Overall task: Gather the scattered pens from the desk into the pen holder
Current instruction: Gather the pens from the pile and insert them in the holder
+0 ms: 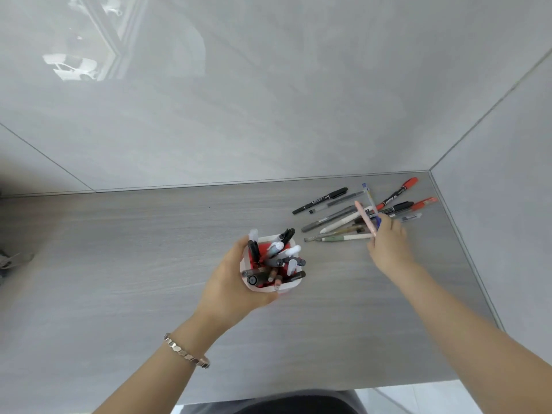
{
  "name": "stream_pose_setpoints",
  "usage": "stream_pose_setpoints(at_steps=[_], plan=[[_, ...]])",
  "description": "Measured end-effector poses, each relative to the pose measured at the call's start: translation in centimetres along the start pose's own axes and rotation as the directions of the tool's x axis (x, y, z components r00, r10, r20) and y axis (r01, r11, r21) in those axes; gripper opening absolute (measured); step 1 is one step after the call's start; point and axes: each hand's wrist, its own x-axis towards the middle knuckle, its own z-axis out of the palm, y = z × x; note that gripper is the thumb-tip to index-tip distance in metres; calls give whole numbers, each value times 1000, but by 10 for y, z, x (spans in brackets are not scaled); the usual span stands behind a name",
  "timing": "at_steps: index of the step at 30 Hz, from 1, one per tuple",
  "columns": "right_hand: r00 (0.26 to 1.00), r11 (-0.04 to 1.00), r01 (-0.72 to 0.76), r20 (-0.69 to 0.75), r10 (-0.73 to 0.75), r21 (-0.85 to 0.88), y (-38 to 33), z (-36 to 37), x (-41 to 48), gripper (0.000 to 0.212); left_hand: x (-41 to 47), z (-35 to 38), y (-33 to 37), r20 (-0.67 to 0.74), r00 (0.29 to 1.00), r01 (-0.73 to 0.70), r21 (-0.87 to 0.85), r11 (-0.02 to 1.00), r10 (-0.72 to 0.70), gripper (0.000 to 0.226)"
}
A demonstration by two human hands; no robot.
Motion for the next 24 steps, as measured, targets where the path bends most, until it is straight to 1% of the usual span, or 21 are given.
stream_pose_setpoints(at_steps=[4,7,8,10,12,15,17,18,20,22,24], plan=[[998,995,15,-66,-8,101,7,3,-3,49,-5,6,4,-51,999,6,-57,998,-9,84],[991,958,49,-130,-12,284,5,-20,-14,37,-9,9,3,-61,998,18,-88,996,-24,83],[991,937,85,-123,-46,338,2,-32,-20,33,-9,9,1,-62,998,24,-94,995,-30,83],[978,893,208,-67,-197,399,-8,-61,-37,30,-9,9,-4,-62,997,34,-96,995,-40,86],[931,850,333,0,-365,408,-24,-92,-61,33,-10,9,-6,-49,998,42,-102,994,-47,88],[821,811,494,136,-554,314,-51,-134,-95,37,-9,6,-6,-42,998,37,-103,994,-41,84],[773,808,545,239,-587,224,-68,-147,-109,33,-5,3,-8,-16,999,30,-91,995,-31,87],[763,807,569,263,-591,162,-77,-150,-115,32,-3,2,-10,-1,1000,26,-75,997,-26,89],[751,775,631,266,-604,-22,-97,-150,-121,30,1,-2,-11,32,999,7,-40,999,-6,90],[736,710,672,294,-609,-210,-113,-146,-124,29,4,-7,-12,77,997,-16,-29,999,18,88],[737,662,675,348,-579,-327,-129,-137,-121,24,5,-11,-13,123,992,-28,-29,999,31,86]])
